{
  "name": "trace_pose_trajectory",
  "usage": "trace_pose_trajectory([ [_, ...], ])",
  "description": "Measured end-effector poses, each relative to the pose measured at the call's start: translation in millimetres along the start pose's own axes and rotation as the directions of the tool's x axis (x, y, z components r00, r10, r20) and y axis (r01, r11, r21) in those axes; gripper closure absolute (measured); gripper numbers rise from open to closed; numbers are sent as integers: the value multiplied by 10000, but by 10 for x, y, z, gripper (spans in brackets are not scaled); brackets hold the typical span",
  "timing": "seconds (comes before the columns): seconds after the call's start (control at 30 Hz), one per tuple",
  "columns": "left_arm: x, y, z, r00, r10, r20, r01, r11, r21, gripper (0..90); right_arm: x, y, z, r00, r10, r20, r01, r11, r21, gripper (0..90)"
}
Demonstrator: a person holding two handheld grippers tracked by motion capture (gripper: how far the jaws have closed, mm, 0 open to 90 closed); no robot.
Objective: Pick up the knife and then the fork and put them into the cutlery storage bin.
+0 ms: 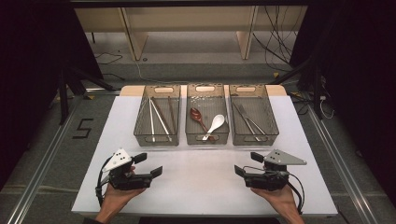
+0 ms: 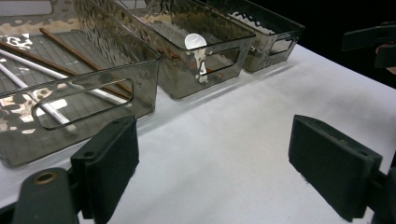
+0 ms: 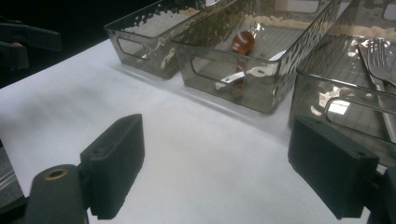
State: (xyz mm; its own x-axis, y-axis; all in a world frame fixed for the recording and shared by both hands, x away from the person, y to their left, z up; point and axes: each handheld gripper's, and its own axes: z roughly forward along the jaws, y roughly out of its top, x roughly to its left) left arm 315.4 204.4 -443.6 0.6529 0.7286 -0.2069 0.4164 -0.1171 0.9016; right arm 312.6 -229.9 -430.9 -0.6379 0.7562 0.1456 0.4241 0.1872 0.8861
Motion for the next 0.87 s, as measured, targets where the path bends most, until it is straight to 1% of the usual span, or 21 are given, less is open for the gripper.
trace_pose_trajectory([
  [0.33,-7,-1,6,10000,-32,80,32,10000,21,157,-10,-78,-39,9999,102,81,-102,9999,-41,196],
  [0.87,-11,-1,9,9999,-41,100,41,10000,17,157,-23,-87,-42,9998,92,166,-91,9999,-64,196],
])
